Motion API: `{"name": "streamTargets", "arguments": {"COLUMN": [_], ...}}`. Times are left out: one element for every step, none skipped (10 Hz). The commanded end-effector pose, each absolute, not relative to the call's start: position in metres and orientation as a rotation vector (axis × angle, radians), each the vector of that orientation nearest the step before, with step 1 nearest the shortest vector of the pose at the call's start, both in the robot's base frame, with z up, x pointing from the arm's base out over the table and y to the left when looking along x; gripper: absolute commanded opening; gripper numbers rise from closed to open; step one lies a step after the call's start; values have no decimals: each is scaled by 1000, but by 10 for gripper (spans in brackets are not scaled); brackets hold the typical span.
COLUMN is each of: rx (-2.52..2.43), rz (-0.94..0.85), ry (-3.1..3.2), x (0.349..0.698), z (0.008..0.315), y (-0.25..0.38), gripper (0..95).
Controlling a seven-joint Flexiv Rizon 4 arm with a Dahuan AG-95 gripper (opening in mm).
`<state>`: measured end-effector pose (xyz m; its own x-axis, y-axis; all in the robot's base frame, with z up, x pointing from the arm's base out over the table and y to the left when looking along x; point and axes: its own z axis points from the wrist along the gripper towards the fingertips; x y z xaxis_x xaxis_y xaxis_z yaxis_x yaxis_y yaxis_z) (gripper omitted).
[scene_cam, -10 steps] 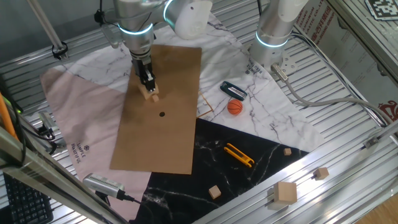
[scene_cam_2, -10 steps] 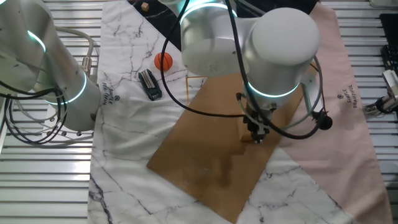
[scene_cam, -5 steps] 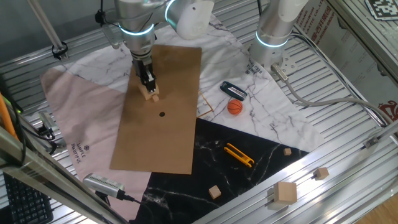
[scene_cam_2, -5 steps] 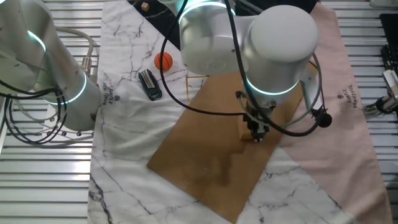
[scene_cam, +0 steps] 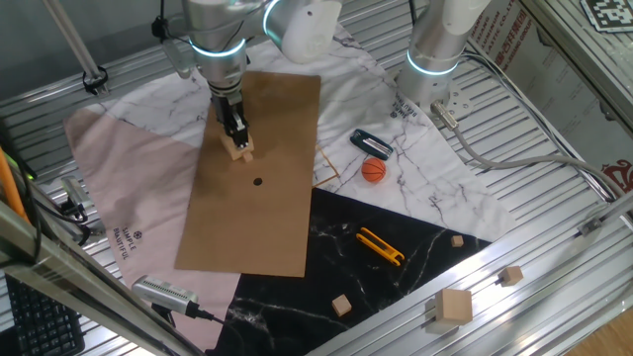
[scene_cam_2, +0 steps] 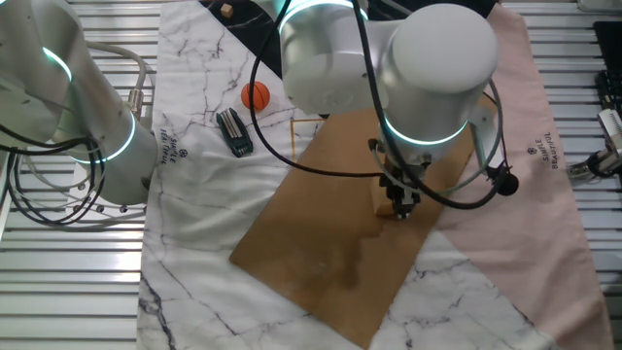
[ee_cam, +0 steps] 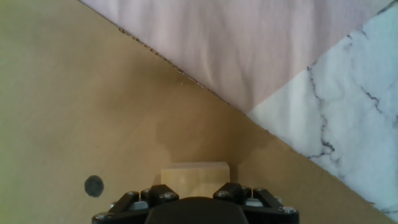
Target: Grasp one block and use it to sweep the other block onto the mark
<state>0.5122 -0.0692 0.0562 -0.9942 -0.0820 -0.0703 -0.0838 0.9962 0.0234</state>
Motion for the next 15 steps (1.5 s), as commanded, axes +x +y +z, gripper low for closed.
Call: {"name": "streamTargets", "arguments": {"rx": [-126, -121, -118, -117, -116, -115, -113, -112, -112, -112, -113, -113, -111, -108, -105], "rz": [40, 38, 37, 37, 37, 35, 36, 40, 41, 39, 38, 33, 32, 31, 32], "ry": [3069, 3070, 3070, 3070, 3070, 3070, 3070, 3070, 3070, 3070, 3070, 3071, 3071, 3072, 3072], "x": [512, 512, 512, 512, 512, 512, 512, 512, 512, 512, 512, 512, 512, 512, 512], "z": [57, 56, 56, 56, 56, 56, 56, 56, 55, 55, 55, 55, 55, 54, 54], "y": [-69, -67, -66, -65, -65, -64, -63, -62, -61, -60, -59, -57, -56, -54, -53], "gripper": [0, 0, 0, 0, 0, 0, 0, 0, 0, 0, 0, 0, 0, 0, 0]}}
